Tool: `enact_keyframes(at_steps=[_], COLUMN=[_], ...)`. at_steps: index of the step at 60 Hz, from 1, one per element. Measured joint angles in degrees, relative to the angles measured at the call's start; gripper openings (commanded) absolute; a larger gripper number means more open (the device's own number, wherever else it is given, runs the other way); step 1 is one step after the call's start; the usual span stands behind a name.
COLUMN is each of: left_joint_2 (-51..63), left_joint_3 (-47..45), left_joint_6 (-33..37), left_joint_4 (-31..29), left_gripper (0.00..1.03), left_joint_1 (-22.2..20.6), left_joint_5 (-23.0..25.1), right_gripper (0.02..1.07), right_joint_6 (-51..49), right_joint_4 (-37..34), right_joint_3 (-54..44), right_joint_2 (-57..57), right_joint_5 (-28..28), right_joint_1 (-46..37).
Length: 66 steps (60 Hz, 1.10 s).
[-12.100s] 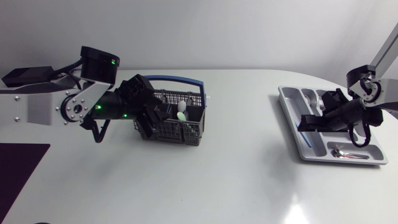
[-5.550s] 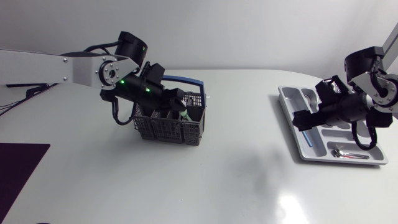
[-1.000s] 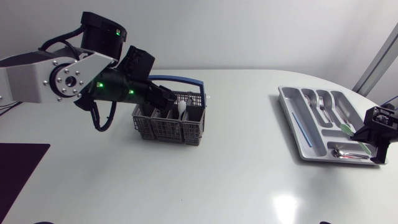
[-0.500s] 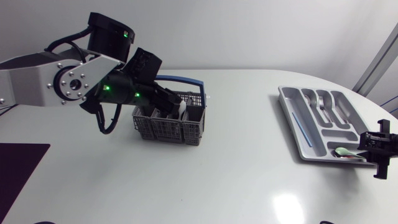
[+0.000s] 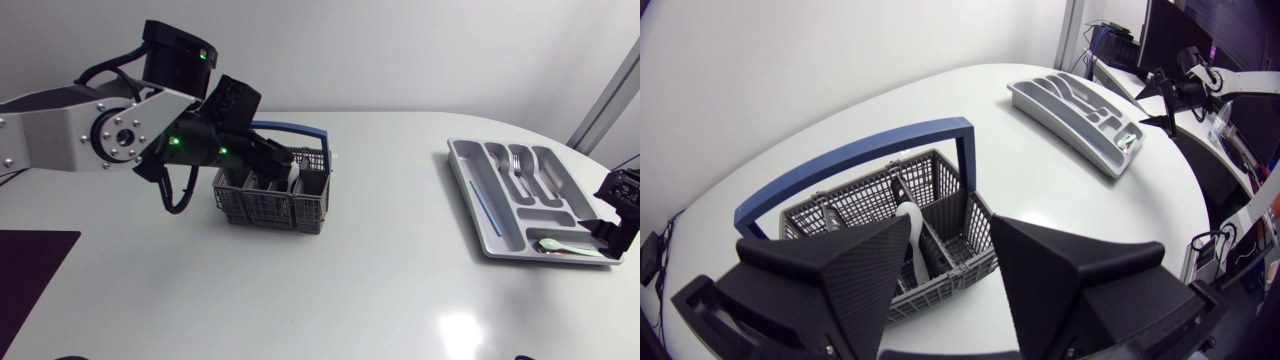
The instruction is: Unload the cutlery basket into the drawer organizer.
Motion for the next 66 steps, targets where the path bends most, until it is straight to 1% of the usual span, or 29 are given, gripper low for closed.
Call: enact_keyframes(at_steps=[7,11,15,23,27,36,43,52,66], left_joint_2=[1.9,3.2,5.2,8.0,9.4,12.0,13.8,15.5,18.2], left_joint_3=[0.0,0.2,0.7,1.6,1.7,2.2,2.8,3.9,3.9], left_joint_6=[-0.6,-0.8,-1.1,-1.6,-1.7,-1.6,-1.6,-0.5,1.4], left_joint_4=[0.6,0.6,0.6,0.7,1.9,3.2,5.0,7.4,13.7], left_gripper=[0.57,0.57,0.57,0.57,0.57,0.57,0.57,0.57,0.57], left_joint_1=[0.1,0.7,2.2,5.4,6.4,7.0,7.2,7.2,7.2], left_joint_5=[0.2,1.7,3.9,5.6,6.8,9.9,11.5,12.3,12.3], right_gripper=[0.92,0.92,0.92,0.92,0.92,0.92,0.92,0.92,0.92], right_joint_6=[7.6,11.1,15.8,23.9,27.8,35.2,38.6,40.6,42.1], right_joint_4=[-5.4,-8.1,-10.4,-14.3,-14.7,-15.3,-15.3,-15.4,-15.5], right_joint_3=[0.0,-0.1,-0.8,-2.6,-4.0,-8.1,-10.0,-11.1,-12.0], right_joint_2=[-3.4,-5.1,-7.7,-12.3,-14.4,-19.3,-21.8,-23.3,-24.0], right_joint_5=[-1.2,-1.4,-2.1,-2.9,-2.9,-2.5,-1.3,-0.9,-0.7], right_joint_1=[2.8,4.6,7.3,13.2,16.9,25.7,30.1,32.4,34.8])
